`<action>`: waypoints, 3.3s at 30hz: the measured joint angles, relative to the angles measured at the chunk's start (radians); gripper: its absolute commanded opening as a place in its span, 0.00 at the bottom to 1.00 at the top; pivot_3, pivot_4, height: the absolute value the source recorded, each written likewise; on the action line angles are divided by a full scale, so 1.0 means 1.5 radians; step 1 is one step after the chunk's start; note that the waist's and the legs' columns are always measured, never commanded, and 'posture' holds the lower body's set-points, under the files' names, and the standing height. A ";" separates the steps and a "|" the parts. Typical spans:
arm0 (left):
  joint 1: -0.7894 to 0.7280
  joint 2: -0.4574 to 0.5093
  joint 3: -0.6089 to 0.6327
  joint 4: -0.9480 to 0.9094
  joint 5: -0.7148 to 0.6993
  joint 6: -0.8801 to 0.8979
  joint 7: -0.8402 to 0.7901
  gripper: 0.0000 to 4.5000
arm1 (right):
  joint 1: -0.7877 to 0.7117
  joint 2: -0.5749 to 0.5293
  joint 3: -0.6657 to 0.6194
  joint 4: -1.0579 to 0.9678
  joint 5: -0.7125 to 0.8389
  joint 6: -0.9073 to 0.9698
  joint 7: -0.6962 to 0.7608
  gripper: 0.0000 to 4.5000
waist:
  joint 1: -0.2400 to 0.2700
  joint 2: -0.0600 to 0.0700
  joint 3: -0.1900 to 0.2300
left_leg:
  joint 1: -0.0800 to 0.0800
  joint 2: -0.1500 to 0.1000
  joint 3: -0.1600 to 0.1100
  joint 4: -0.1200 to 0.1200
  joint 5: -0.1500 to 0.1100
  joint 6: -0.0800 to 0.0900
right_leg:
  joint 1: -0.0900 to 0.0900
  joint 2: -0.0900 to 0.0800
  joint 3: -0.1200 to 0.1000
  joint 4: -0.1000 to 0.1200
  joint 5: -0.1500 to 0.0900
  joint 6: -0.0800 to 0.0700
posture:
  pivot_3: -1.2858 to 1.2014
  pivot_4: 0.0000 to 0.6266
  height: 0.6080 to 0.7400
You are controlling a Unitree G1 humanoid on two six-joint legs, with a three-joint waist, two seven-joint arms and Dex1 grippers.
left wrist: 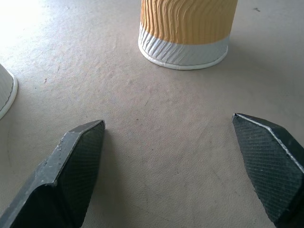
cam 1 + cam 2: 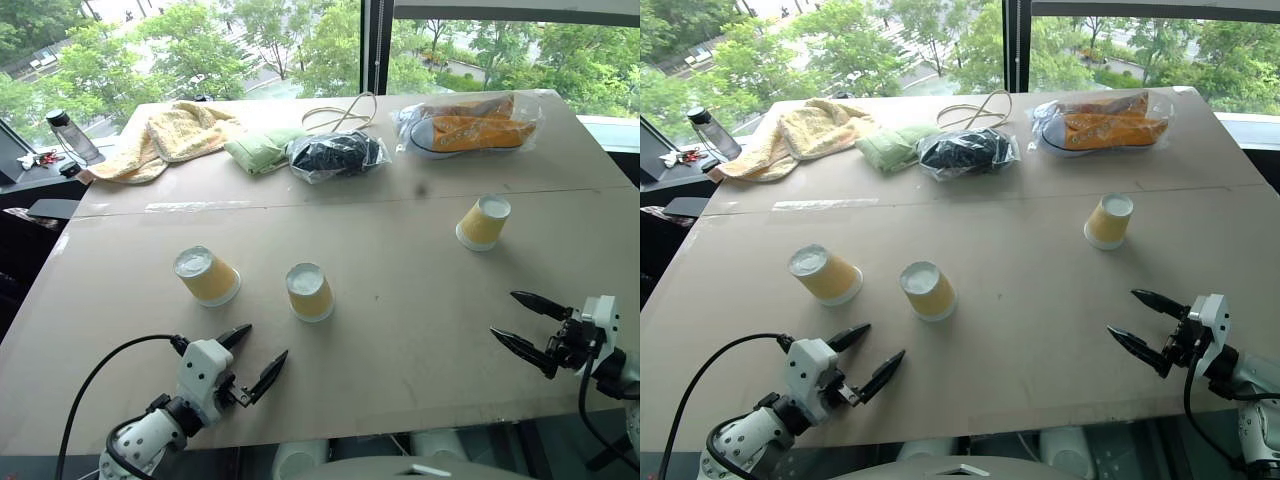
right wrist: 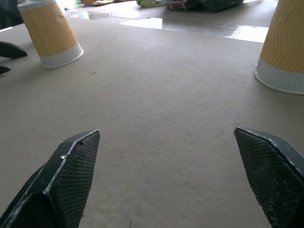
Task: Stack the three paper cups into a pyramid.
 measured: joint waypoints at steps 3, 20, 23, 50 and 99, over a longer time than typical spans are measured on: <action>-0.003 -0.002 0.000 0.002 0.000 -0.002 0.000 0.98 | -0.004 0.001 0.001 0.003 -0.004 0.000 -0.006 1.00 | 0.000 0.000 0.000 | 0.000 0.000 0.000 0.000 0.000 0.000 | 0.000 0.000 0.000 0.000 0.000 0.000 | 0.52 0.24 1.00; 0.000 -0.012 0.010 0.016 -0.012 -0.025 -0.024 0.98 | -0.019 -0.003 0.021 0.024 -0.020 0.000 0.001 1.00 | 0.001 -0.002 0.001 | 0.000 0.000 0.000 0.000 0.000 0.000 | 0.000 0.000 -0.001 0.000 0.000 0.000 | 0.52 0.24 1.00; 0.001 -0.011 0.013 0.018 -0.015 -0.025 -0.029 0.98 | -0.018 -0.003 0.024 0.024 -0.020 0.000 0.001 1.00 | 0.001 -0.002 0.001 | 0.000 0.000 0.000 0.000 0.000 0.000 | 0.000 0.000 -0.001 0.000 0.000 0.000 | 0.52 0.24 1.00; 0.066 0.157 0.389 -0.044 -0.319 0.076 -0.300 0.98 | -0.257 0.208 0.384 -0.143 -0.115 0.117 -0.137 1.00 | -0.001 -0.011 0.006 | -0.001 0.000 -0.002 0.000 0.000 0.000 | -0.002 -0.001 -0.005 0.001 0.000 0.000 | 0.52 0.24 1.00; 0.029 0.201 0.420 -0.227 -0.431 0.288 -0.340 1.00 | -0.420 0.300 0.440 -0.007 -0.202 0.158 -0.181 0.47 | -0.017 -0.009 0.007 | -0.002 -0.001 -0.003 0.000 0.001 -0.002 | -0.003 -0.005 -0.004 0.002 0.001 0.001 | 0.52 0.24 1.00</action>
